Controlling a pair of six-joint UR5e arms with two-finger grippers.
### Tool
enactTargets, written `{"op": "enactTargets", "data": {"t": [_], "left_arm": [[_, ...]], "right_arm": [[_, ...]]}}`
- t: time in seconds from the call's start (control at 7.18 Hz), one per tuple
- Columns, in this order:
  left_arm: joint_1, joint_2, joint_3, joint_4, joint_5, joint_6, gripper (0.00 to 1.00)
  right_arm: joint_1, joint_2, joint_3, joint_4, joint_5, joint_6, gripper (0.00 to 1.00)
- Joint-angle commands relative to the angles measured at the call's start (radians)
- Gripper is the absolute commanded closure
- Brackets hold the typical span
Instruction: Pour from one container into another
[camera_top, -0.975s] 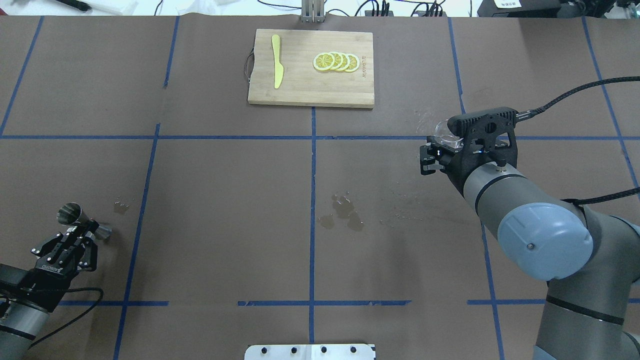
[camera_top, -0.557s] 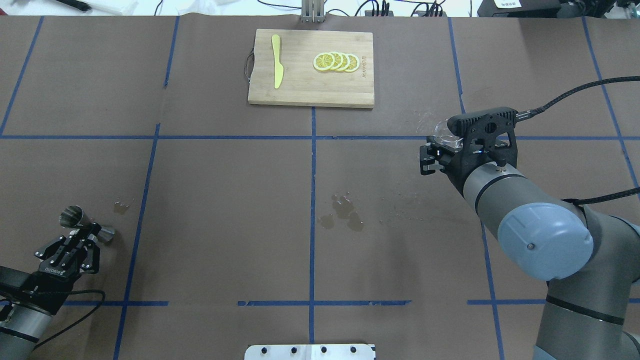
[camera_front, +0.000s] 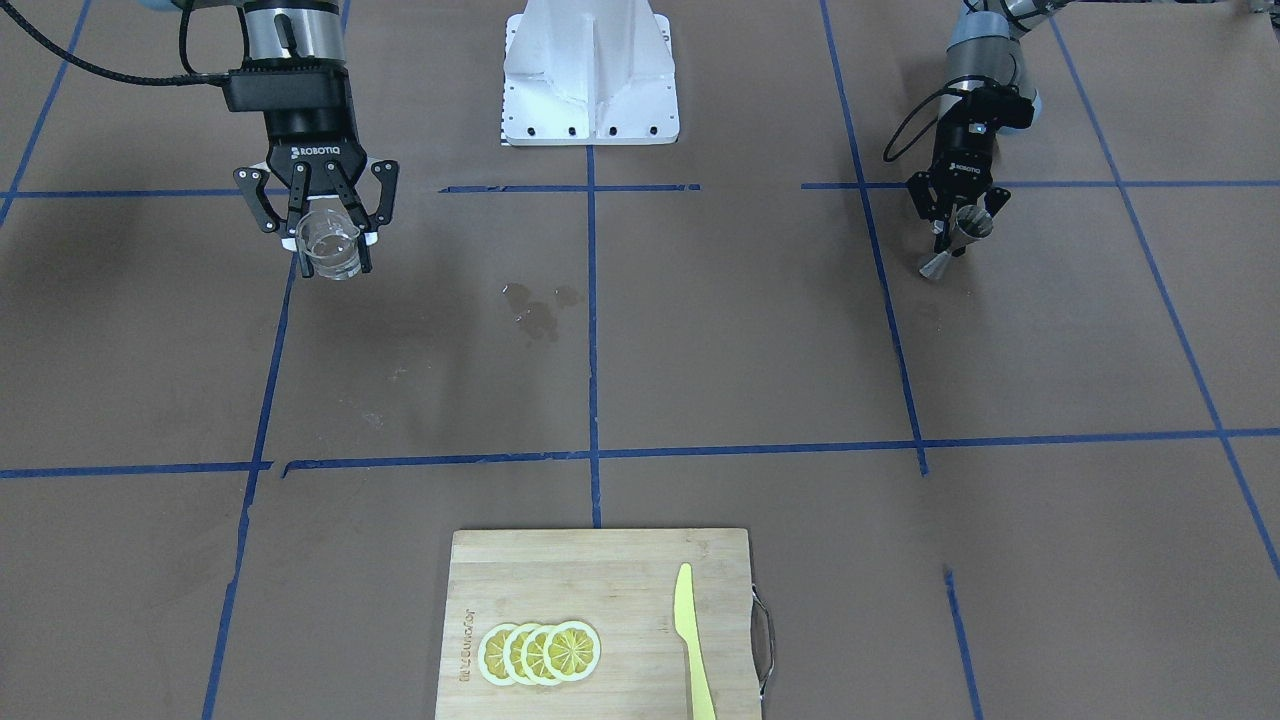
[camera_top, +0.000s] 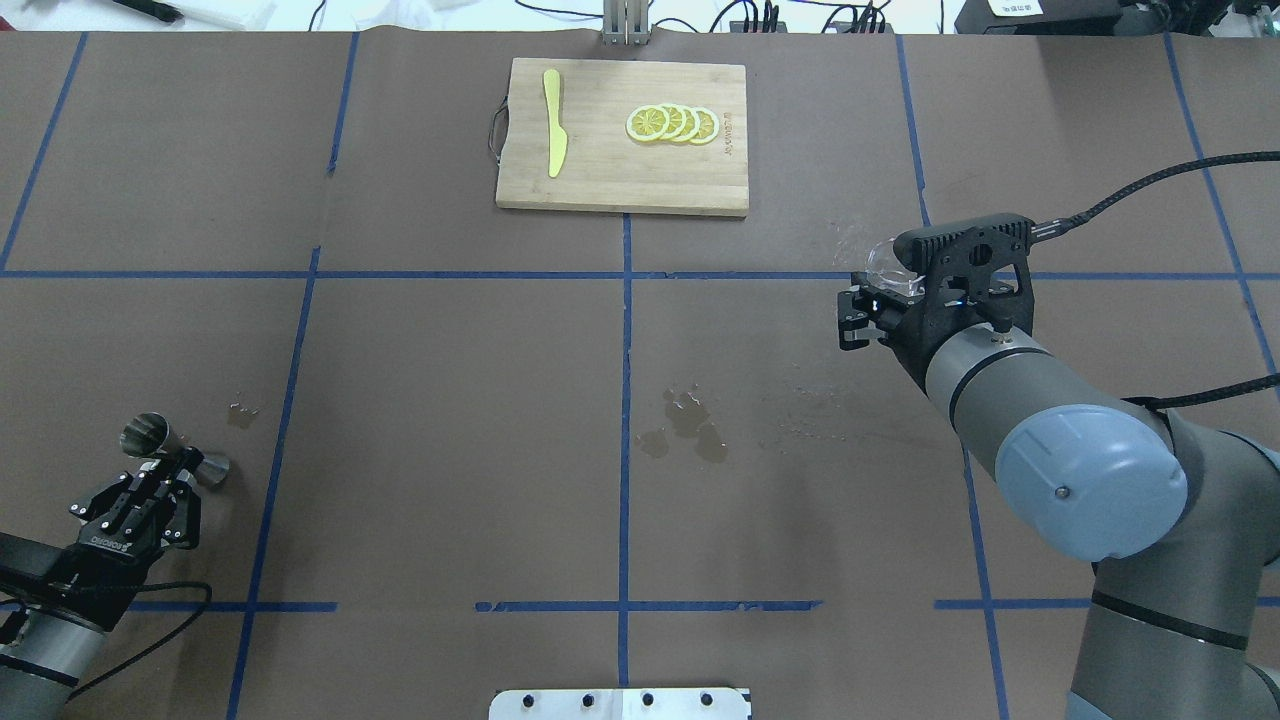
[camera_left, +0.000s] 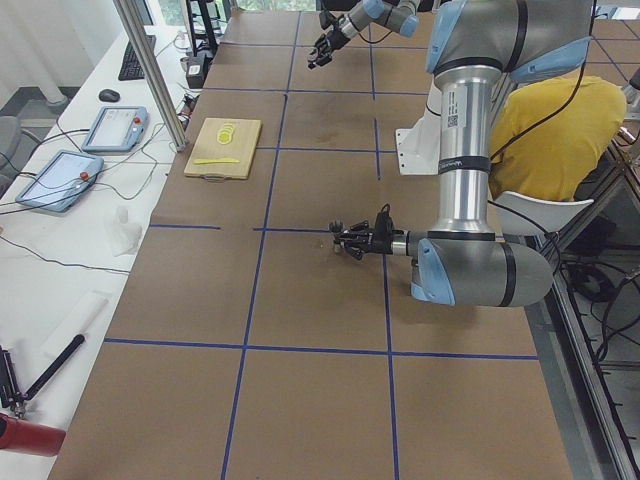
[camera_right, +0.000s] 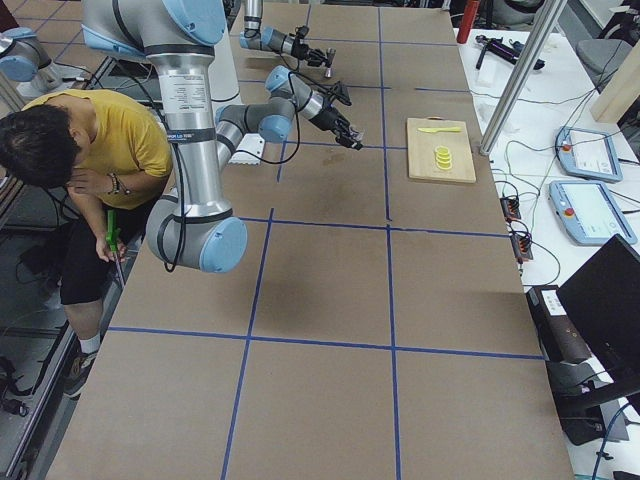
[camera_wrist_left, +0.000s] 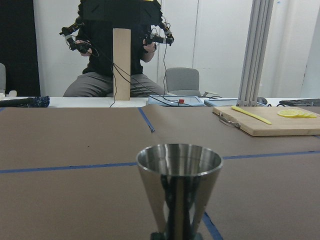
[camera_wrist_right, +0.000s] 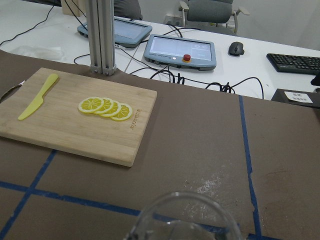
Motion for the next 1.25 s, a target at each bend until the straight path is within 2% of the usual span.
{"op": "enactTargets", "data": {"t": [0.0,0.84,1.11], "left_arm": [[0.001,0.0,0.0,0.002,-0.001,0.027,1.0],[0.001,0.0,0.0,0.005,-0.005,0.029,1.0],[0.001,0.0,0.0,0.013,-0.007,0.029,0.86]], "right_arm": [[0.0,0.001,0.0,0.0,0.002,0.0,0.88],[0.0,0.006,0.0,0.0,0.002,0.0,0.88],[0.0,0.006,0.0,0.0,0.002,0.0,0.87]]}}
